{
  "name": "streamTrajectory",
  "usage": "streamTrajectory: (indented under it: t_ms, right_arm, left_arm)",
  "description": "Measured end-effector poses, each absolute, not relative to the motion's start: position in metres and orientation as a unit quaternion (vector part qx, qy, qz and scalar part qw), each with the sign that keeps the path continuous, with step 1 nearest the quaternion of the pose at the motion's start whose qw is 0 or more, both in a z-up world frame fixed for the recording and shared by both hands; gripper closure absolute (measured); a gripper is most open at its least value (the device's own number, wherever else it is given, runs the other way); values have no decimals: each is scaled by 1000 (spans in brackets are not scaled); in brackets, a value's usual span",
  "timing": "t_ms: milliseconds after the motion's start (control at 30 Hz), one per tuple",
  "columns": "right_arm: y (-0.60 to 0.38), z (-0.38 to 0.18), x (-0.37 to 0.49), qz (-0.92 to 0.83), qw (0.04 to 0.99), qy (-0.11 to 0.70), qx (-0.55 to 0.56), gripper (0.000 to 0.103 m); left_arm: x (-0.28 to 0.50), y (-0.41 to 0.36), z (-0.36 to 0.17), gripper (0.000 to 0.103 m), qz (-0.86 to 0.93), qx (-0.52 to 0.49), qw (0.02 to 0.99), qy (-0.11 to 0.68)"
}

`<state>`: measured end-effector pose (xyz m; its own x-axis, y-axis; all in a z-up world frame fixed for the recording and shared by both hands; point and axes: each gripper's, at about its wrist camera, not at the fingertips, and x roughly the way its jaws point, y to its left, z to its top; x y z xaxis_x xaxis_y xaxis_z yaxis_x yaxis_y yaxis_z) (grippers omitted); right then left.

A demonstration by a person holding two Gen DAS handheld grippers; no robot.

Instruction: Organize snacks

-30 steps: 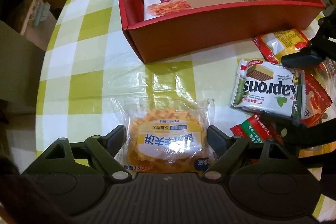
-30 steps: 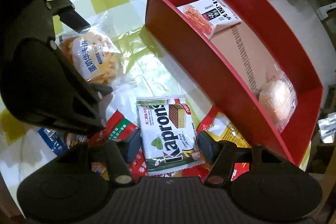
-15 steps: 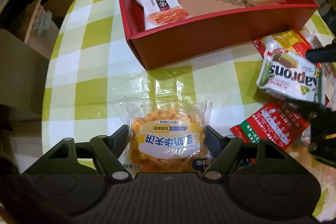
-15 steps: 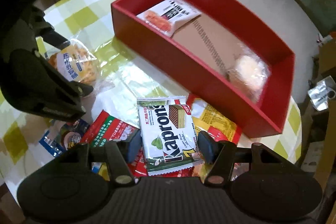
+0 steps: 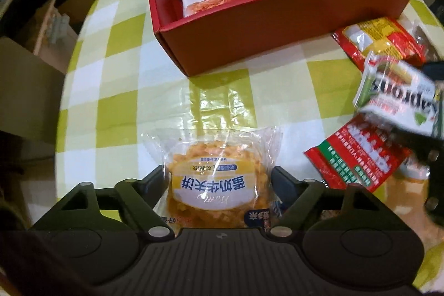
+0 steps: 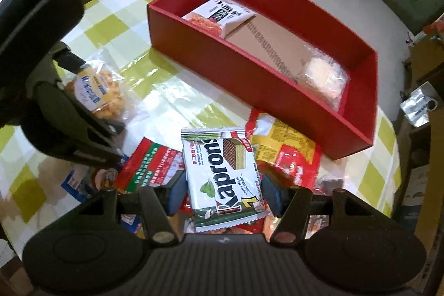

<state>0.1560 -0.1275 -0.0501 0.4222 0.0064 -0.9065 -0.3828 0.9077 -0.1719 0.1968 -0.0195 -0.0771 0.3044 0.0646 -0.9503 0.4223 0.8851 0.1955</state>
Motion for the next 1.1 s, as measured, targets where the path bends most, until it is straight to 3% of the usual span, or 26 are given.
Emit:
streamTrajectory:
  t_ms: [1100]
  right_arm:
    - [-179,7,179,29,885,442,-140,39]
  left_arm:
    - [219,-69,1,21,-102,207,852,470]
